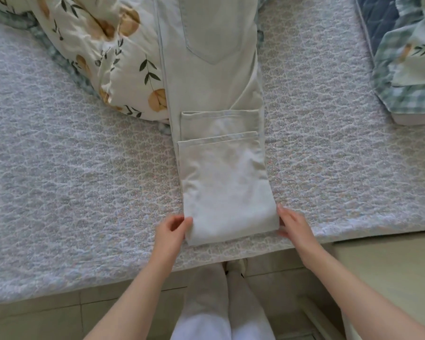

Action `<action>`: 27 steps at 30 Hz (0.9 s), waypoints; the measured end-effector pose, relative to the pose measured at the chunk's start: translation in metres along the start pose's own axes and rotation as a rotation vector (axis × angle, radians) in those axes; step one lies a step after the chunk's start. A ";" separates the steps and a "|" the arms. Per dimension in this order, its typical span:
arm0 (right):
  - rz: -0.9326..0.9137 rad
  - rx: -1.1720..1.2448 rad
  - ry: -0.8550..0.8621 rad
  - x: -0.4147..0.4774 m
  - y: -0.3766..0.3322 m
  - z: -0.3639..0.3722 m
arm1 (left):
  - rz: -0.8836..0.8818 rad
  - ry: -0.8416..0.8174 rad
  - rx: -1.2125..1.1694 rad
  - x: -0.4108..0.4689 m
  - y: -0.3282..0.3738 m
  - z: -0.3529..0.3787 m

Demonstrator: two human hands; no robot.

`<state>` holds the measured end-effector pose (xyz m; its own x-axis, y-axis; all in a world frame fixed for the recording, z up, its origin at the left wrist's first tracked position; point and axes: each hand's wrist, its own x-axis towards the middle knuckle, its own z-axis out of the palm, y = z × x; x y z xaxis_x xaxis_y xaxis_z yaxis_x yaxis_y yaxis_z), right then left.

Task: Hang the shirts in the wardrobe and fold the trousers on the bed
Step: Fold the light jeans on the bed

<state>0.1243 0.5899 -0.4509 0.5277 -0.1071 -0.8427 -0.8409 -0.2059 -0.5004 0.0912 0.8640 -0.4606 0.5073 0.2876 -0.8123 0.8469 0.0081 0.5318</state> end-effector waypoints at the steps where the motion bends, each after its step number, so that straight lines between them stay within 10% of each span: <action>1: -0.027 -0.014 -0.008 -0.002 0.003 -0.001 | 0.053 -0.001 0.015 -0.005 -0.003 0.000; 27: -0.274 -0.154 -0.227 -0.025 0.021 -0.037 | 0.257 -0.193 0.048 -0.049 -0.040 -0.003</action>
<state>0.0979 0.5526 -0.4334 0.6758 0.1866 -0.7130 -0.6354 -0.3428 -0.6919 0.0315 0.8519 -0.4414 0.7224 0.0872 -0.6859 0.6914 -0.0880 0.7171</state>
